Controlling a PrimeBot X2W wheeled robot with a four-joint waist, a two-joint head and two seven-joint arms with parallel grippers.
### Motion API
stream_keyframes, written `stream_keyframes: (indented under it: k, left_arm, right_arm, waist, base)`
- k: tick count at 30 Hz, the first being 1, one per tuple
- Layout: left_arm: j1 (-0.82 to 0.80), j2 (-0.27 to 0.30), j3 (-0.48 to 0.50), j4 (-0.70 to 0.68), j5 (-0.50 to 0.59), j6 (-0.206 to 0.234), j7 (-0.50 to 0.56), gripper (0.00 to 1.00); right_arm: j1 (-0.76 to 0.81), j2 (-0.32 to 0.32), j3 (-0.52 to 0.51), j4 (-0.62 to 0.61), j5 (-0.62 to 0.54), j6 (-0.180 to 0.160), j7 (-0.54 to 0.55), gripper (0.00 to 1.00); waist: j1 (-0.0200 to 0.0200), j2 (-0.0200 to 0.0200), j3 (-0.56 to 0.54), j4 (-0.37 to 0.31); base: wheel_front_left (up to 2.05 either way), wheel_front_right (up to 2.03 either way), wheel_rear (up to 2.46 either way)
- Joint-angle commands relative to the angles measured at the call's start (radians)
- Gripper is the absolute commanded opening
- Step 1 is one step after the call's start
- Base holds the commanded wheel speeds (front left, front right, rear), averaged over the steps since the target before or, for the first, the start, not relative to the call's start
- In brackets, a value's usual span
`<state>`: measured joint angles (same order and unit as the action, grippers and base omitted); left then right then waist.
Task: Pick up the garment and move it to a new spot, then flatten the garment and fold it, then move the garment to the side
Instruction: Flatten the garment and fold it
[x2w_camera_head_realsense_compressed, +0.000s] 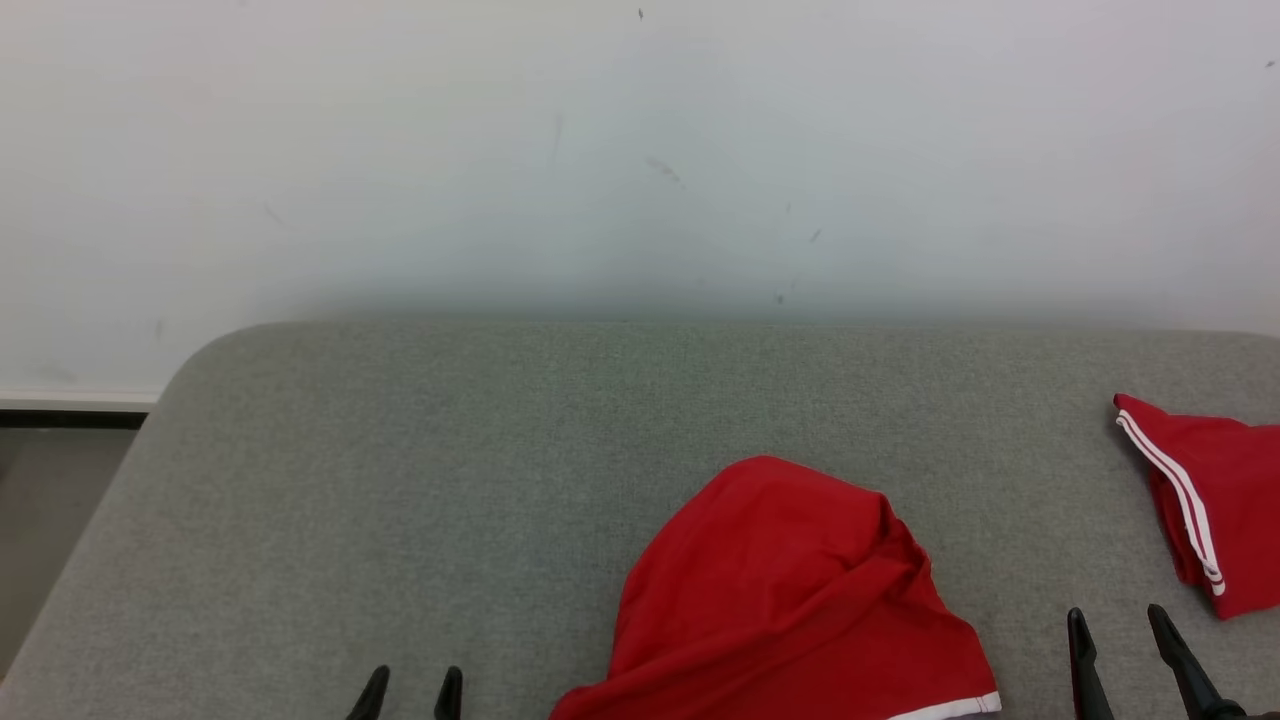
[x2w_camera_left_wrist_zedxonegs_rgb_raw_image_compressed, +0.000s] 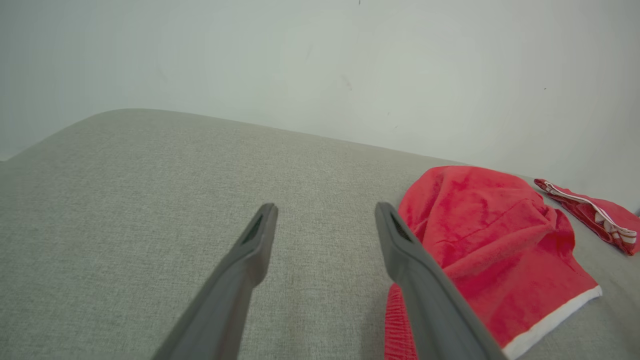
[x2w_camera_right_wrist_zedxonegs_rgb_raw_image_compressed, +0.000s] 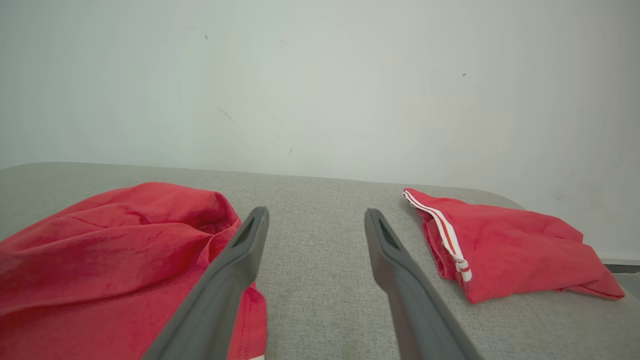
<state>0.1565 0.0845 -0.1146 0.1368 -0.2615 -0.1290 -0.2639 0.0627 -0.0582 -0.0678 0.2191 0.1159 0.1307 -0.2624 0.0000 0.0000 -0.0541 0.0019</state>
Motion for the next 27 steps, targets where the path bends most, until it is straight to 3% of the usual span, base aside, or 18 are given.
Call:
stream_keyframes:
  k: [1, 6, 11, 14, 18, 23, 27]
  left_arm:
    - [-0.008, 0.011, -0.001, -0.003, -0.005, -0.003, 0.0, 1.0]
    - [-0.011, 0.044, -0.057, -0.008, -0.023, -0.003, 0.0, 1.0]
    - [-0.021, 0.178, -0.209, -0.008, -0.128, -0.001, 0.018, 1.0]
    - [-0.021, 0.264, -0.291, -0.033, -0.202, -0.001, 0.102, 1.0]
    - [-0.024, 0.339, -0.363, -0.064, -0.299, -0.001, 0.199, 1.0]
    - [-0.045, 0.367, -0.448, -0.056, -0.372, -0.001, 0.271, 1.0]
    - [-0.077, 0.381, -0.499, -0.031, -0.415, -0.001, 0.259, 1.0]
  right_arm:
    - [-0.007, 0.001, -0.001, -0.003, 0.004, 0.0, -0.003, 1.0]
    - [-0.014, -0.003, 0.006, -0.019, 0.01, 0.0, -0.003, 1.0]
    - [-0.011, -0.032, 0.029, -0.036, 0.047, 0.0, -0.002, 1.0]
    - [-0.011, -0.074, 0.077, 0.0, 0.073, 0.0, 0.039, 1.0]
    - [-0.029, -0.117, 0.128, 0.046, 0.087, 0.0, 0.109, 1.0]
    - [-0.049, -0.123, 0.195, 0.127, 0.098, -0.001, 0.197, 1.0]
    - [-0.069, -0.12, 0.235, 0.167, 0.11, -0.001, 0.224, 1.0]
  waist:
    - [0.0, 0.0, 0.001, 0.001]
    - [0.0, 0.0, 0.001, 0.003]
    - [0.0, 0.0, -0.001, 0.004]
    - [0.0, 0.0, 0.001, 0.003]
    - [0.0, 0.0, 0.013, 0.004]
    - [0.0, 0.0, 0.037, 0.006]
    - [0.0, 0.0, 0.054, 0.007]
  base:
    - [0.0, 0.0, 0.0]
    - [0.0, 0.0, 0.0]
    - [0.0, 0.0, 0.0]
    - [0.0, 0.0, 0.0]
    - [0.0, 0.0, 0.0]
    - [0.0, 0.0, 0.0]
    - [0.0, 0.0, 0.0]
